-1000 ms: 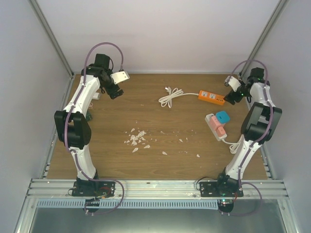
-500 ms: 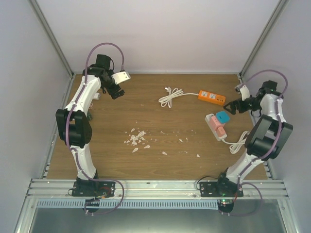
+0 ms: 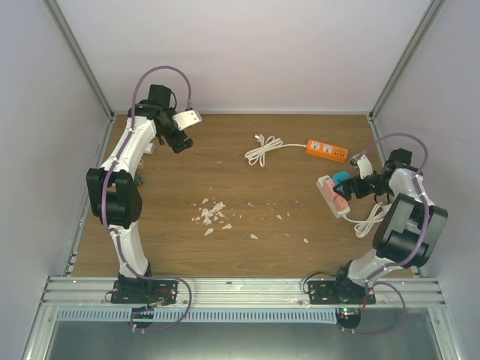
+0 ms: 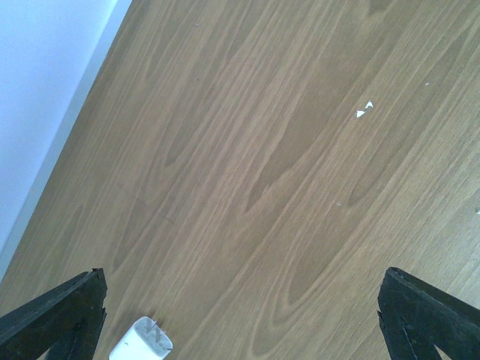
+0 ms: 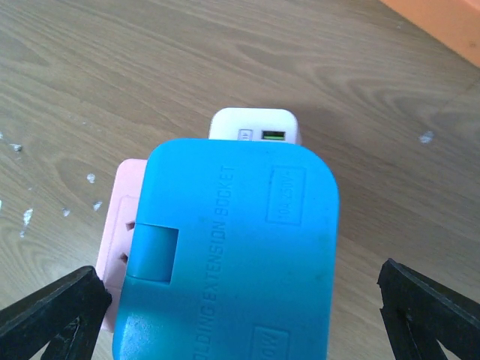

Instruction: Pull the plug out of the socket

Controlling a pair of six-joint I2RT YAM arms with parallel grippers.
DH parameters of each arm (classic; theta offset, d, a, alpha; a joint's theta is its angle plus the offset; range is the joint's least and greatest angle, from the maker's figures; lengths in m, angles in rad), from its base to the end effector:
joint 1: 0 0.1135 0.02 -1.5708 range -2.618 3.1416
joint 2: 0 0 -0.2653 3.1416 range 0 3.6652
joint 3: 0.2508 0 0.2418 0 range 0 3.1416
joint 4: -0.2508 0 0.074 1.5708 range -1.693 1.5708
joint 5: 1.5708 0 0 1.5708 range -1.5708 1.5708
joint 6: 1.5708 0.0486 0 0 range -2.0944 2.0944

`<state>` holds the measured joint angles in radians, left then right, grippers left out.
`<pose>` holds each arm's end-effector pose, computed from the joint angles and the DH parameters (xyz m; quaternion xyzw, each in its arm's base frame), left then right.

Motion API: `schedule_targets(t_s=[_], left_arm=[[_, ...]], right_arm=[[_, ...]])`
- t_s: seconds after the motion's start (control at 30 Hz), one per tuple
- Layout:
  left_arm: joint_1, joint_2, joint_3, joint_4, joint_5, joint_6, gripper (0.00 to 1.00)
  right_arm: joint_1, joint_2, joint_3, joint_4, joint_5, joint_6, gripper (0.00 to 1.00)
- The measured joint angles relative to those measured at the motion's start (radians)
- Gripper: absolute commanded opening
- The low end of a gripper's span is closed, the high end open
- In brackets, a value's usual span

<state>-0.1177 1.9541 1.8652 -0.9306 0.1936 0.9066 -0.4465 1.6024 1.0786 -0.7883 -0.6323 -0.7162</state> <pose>0.4176 -0.0588 0.2949 0.4923 0.8220 0.0182 0.2858 0.2741 -0.0994 0.2040 -0.1664 0.9286 0.1903 0.2718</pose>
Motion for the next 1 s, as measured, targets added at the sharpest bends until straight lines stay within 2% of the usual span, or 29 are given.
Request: schedule_targets(t_s=[0.3, 1.0], left_arm=[[0.0, 0.0, -0.024, 0.007, 0.0, -0.002, 0.99], [0.0, -0.001, -0.046, 0.014, 0.0, -0.002, 0.99]], right_arm=[[0.05, -0.026, -0.081, 0.041, -0.033, 0.0, 1.0], [0.031, -0.01, -0.08, 0.024, -0.074, -0.015, 1.0]])
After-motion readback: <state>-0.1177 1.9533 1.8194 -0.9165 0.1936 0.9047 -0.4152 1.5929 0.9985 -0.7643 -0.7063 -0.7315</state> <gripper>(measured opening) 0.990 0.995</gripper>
